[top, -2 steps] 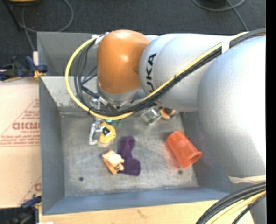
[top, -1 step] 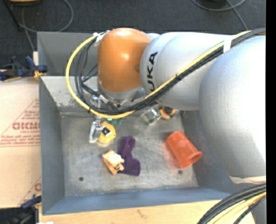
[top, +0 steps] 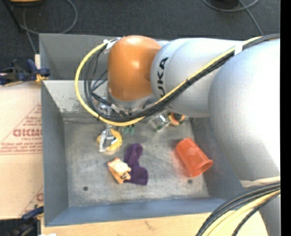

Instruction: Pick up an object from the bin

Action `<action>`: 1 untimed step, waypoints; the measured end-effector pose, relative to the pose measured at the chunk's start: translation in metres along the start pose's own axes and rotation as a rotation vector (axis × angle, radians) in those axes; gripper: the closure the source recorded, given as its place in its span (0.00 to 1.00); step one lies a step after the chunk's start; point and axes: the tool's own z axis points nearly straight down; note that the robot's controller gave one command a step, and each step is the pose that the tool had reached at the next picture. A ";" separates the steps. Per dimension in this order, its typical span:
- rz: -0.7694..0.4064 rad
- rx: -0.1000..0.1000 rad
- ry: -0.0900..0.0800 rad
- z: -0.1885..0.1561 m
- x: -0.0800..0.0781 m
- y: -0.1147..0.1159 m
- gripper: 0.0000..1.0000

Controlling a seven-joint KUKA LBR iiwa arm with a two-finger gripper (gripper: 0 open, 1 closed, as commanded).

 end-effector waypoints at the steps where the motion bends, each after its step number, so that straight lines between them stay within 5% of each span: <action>1: -0.002 0.000 0.000 0.001 0.000 -0.001 0.00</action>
Offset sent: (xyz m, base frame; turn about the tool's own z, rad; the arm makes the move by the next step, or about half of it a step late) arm 0.0386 -0.0424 -0.0728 -0.3460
